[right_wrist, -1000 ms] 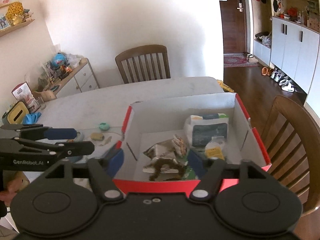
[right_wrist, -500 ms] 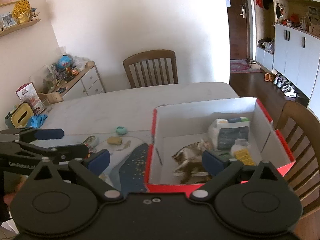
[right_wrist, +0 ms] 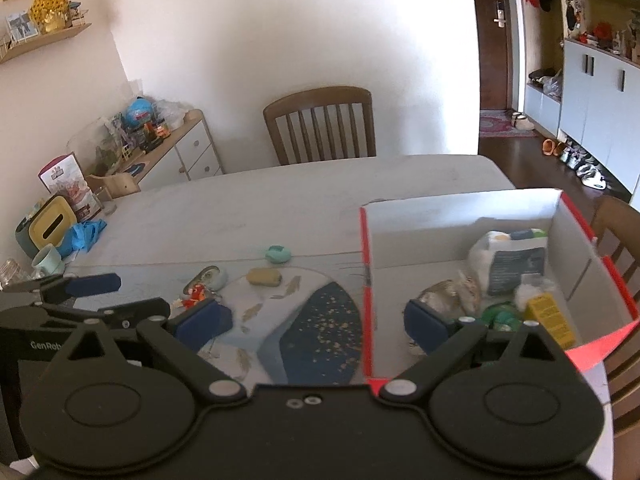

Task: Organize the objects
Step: 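Withdraw both tools from the box toward the remaining table items, then grasp the red horse keychain with the left gripper while the right gripper grasps the cream soap bar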

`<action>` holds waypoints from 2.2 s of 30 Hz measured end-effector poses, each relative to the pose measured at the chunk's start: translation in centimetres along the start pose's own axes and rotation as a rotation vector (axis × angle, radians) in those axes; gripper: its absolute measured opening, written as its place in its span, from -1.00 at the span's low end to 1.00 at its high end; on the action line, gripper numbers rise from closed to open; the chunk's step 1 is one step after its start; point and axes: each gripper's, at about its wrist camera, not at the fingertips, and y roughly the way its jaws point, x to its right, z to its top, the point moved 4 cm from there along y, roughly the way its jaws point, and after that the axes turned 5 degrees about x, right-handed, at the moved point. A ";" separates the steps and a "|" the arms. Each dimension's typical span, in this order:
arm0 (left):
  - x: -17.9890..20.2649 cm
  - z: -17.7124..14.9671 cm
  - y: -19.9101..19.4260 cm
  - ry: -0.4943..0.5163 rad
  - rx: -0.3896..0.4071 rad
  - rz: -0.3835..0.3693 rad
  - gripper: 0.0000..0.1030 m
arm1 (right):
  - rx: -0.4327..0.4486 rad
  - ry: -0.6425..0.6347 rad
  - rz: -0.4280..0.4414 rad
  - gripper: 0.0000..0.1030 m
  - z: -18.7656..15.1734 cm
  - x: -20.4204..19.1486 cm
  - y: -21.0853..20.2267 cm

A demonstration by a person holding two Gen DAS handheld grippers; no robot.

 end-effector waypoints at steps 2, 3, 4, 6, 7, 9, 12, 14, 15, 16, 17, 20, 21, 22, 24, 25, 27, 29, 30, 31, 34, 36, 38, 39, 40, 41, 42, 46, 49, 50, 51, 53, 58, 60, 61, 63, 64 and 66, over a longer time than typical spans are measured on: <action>-1.1 -0.3 0.3 -0.020 -0.009 0.006 1.00 | -0.008 -0.007 0.003 0.91 0.2 -0.7 0.9; -1.7 -0.4 0.4 -0.027 -0.008 0.018 1.00 | -0.011 -0.011 0.005 0.91 0.3 -1.0 1.4; -2.2 -0.5 0.4 -0.030 -0.007 0.027 1.00 | -0.015 -0.014 0.006 0.91 0.4 -1.3 1.9; -3.1 -0.8 0.8 -0.033 -0.012 0.037 1.00 | -0.021 -0.019 0.009 0.91 0.6 -1.9 2.9; -3.5 -0.9 0.9 -0.036 -0.016 0.041 1.00 | -0.025 -0.023 0.011 0.91 0.8 -2.1 3.4; -4.4 -1.3 1.4 -0.037 -0.014 0.057 1.00 | -0.038 -0.025 0.015 0.91 0.9 -2.5 4.6; -5.4 -1.7 2.3 -0.034 -0.010 0.078 1.00 | -0.057 -0.028 0.027 0.91 1.2 -3.1 6.4; -6.0 -2.1 3.2 -0.036 -0.020 0.081 1.00 | -0.077 -0.040 0.033 0.91 1.2 -3.7 7.7; -6.3 -2.3 3.7 -0.035 -0.026 0.084 1.00 | -0.084 -0.048 0.039 0.91 1.2 -4.0 8.2; -6.5 -2.5 4.1 -0.035 -0.029 0.089 1.00 | -0.092 -0.058 0.044 0.91 1.2 -4.4 8.8; -6.6 -2.7 4.5 -0.032 -0.028 0.089 1.00 | -0.100 -0.068 0.047 0.91 1.2 -4.7 9.5; -6.8 -3.2 5.8 -0.007 -0.029 0.090 1.00 | -0.126 -0.084 0.055 0.91 1.1 -5.2 11.5; -6.9 -3.4 6.3 0.001 -0.033 0.087 1.00 | -0.136 -0.087 0.055 0.91 1.0 -5.3 12.2; -7.0 -3.5 6.7 0.008 -0.037 0.089 1.00 | -0.147 -0.090 0.054 0.91 1.0 -5.4 12.8; -7.2 -3.9 7.6 0.032 -0.043 0.107 1.00 | -0.165 -0.099 0.053 0.89 0.9 -5.6 14.2; -7.3 -4.0 8.0 0.042 -0.047 0.111 1.00 | -0.174 -0.102 0.050 0.89 0.8 -5.6 14.7; -7.4 -4.2 8.7 0.054 -0.055 0.109 0.99 | -0.195 -0.102 0.050 0.85 0.7 -5.7 16.0; -7.5 -4.4 9.2 0.064 -0.057 0.106 0.99 | -0.213 -0.107 0.048 0.84 0.5 -5.7 17.4; -7.5 -4.5 9.5 0.074 -0.054 0.108 0.99 | -0.224 -0.110 0.047 0.82 0.4 -5.7 18.0; -7.5 -4.6 9.7 0.083 -0.052 0.112 0.99 | -0.234 -0.112 0.046 0.81 0.2 -5.7 18.5; -7.3 -4.9 10.4 0.115 -0.048 0.134 0.98 | -0.272 -0.126 0.049 0.79 -0.2 -5.9 20.3; -7.3 -5.1 10.8 0.129 -0.045 0.143 0.87 | -0.294 -0.142 0.051 0.75 -0.4 -6.1 21.3; -7.4 -5.3 11.2 0.129 -0.053 0.146 0.71 | -0.307 -0.163 0.051 0.74 -0.6 -6.3 22.1; -7.5 -5.4 11.3 0.127 -0.056 0.148 0.67 | -0.312 -0.170 0.051 0.73 -0.7 -6.4 22.4; -7.6 -5.5 11.4 0.123 -0.059 0.148 0.59 | -0.317 -0.177 0.052 0.72 -0.7 -6.5 22.7; -7.8 -5.4 11.5 0.120 -0.059 0.154 0.52 | -0.320 -0.184 0.054 0.68 -0.7 -6.5 22.9; -7.9 -5.4 11.7 0.118 -0.060 0.165 0.49 | -0.325 -0.190 0.055 0.66 -0.8 -6.6 23.1; -8.3 -5.6 12.0 0.118 -0.067 0.185 0.31 | -0.342 -0.209 0.057 0.60 -1.0 -6.8 24.1; -8.5 -5.7 12.4 0.125 -0.073 0.189 0.26 | -0.349 -0.213 0.057 0.54 -1.0 -6.9 24.7; -8.5 -5.8 12.4 0.129 -0.074 0.192 0.16 | -0.350 -0.215 0.058 0.54 -1.0 -6.9 24.8; -8.4 -5.9 12.5 0.135 -0.079 0.196 0.13 | -0.349 -0.217 0.058 0.51 -1.0 -6.9 24.9; -8.3 -6.0 12.5 0.158 -0.072 0.212 0.04 | -0.349 -0.220 0.059 0.50 -1.1 -7.0 25.1; -7.7 -6.5 12.2 0.200 -0.061 0.213 -0.15 | -0.336 -0.242 0.054 0.41 -1.0 -7.1 25.3; -7.4 -6.7 12.2 0.219 -0.056 0.222 -0.24 | -0.333 -0.251 0.055 0.27 -1.0 -7.3 25.4; -7.4 -6.7 12.2 0.227 -0.054 0.226 -0.30 | -0.330 -0.259 0.055 0.23 -1.1 -7.4 25.4; -7.2 -6.8 12.2 0.240 -0.051 0.230 -0.32 | -0.327 -0.279 0.051 0.10 -1.1 -7.6 25.4; -7.1 -6.8 12.2 0.246 -0.050 0.232 -0.33 | -0.326 -0.290 0.049 0.07 -1.2 -7.7 25.4; -7.0 -6.9 12.1 0.259 -0.047 0.237 -0.33 | -0.326 -0.312 0.037 -0.06 -1.3 -7.9 25.4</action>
